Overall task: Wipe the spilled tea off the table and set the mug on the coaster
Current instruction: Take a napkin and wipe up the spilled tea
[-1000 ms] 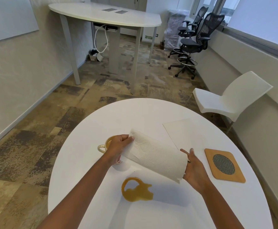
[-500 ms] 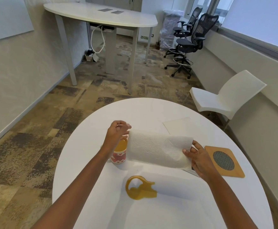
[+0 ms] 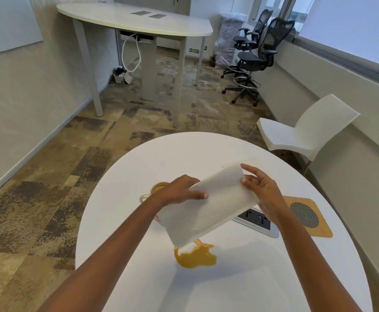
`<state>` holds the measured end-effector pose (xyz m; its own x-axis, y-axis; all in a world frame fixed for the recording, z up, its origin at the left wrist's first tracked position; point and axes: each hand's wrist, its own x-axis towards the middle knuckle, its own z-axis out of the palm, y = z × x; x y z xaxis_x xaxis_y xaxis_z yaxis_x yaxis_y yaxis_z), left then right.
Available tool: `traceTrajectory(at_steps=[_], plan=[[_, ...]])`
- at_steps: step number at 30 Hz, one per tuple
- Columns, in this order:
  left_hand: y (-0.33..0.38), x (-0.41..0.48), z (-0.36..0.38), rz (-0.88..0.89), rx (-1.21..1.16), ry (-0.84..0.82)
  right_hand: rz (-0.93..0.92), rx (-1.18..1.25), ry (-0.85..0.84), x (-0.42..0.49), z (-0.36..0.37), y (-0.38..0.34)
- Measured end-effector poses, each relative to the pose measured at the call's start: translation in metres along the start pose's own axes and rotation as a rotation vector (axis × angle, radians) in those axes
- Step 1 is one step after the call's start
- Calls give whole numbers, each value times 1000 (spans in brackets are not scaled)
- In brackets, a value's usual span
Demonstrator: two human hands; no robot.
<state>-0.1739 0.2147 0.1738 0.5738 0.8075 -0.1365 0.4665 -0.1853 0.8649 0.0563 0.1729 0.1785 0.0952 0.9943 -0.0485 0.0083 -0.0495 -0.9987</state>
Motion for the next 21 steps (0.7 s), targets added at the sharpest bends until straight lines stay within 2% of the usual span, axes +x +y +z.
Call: traceTrajectory(at_steps=[3,6,8,10,16,21], plan=[[-10,-4,8,-40,-199,139,42,132,152,-2,8,13],[-16,-5,19,-76,-444,258,181,280,6,-11,26,28],[-17,-5,24,-87,-555,312,236,281,-127,-18,41,35],[-16,-5,27,-85,-639,325,231,255,-157,-21,54,43],[-24,-7,19,-102,-808,290,210,217,-77,-17,65,47],[-35,-13,7,-135,-835,223,199,106,-44,-16,63,42]])
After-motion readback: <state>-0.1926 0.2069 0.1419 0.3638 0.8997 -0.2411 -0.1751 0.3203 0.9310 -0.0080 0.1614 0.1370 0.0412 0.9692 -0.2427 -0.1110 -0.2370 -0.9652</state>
